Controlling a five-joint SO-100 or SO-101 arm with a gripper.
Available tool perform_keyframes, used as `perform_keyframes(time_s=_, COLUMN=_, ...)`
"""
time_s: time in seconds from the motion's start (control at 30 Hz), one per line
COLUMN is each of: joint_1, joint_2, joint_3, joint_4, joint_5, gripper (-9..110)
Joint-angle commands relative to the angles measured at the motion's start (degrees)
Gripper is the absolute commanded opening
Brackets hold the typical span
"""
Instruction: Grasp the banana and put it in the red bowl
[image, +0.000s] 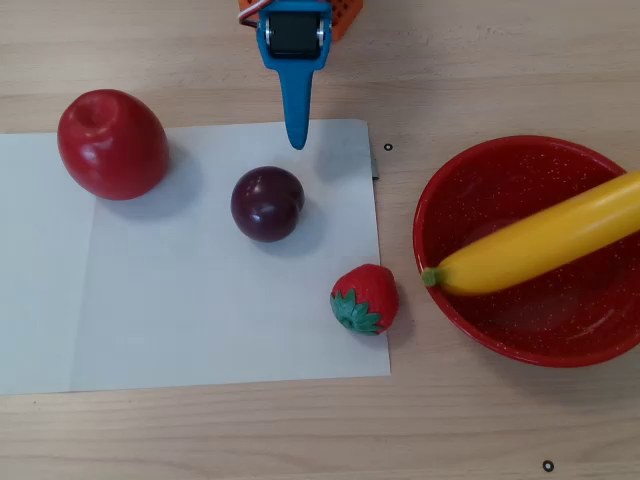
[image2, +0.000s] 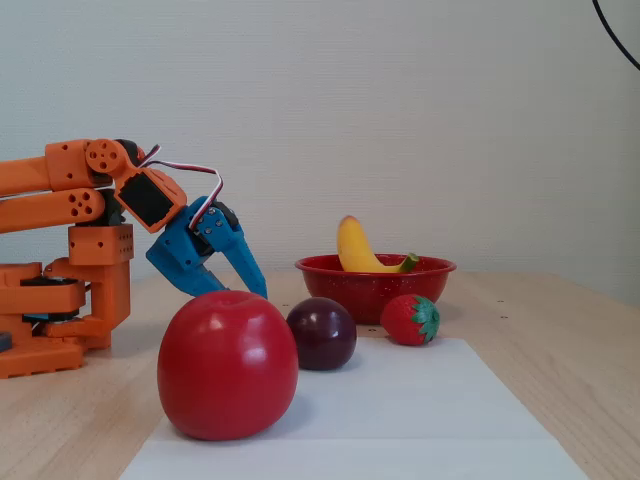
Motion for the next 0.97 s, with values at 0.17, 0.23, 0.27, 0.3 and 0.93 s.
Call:
perform_keyframes(time_s=0.17, joint_1=0.5, joint_2=0.7, joint_3=0.9, joint_4=-0.2, joint_5=-0.5, gripper=0)
perform_keyframes(time_s=0.23, joint_1=0.4, joint_2=0.7, joint_3=0.9, joint_4=-0.2, joint_5=-0.8, gripper=0)
perform_keyframes(time_s=0.27, joint_1=0.4, joint_2=0.7, joint_3=0.9, joint_4=-0.2, joint_5=-0.8, gripper=0)
perform_keyframes(time_s=0.3, joint_1=0.4, joint_2=0.7, joint_3=0.9, joint_4=-0.1, joint_5=-0.7, gripper=0)
perform_keyframes(time_s=0.93, joint_1=0.4, joint_2=0.6, joint_3=0.9, joint_4=-0.1, joint_5=-0.7, gripper=0)
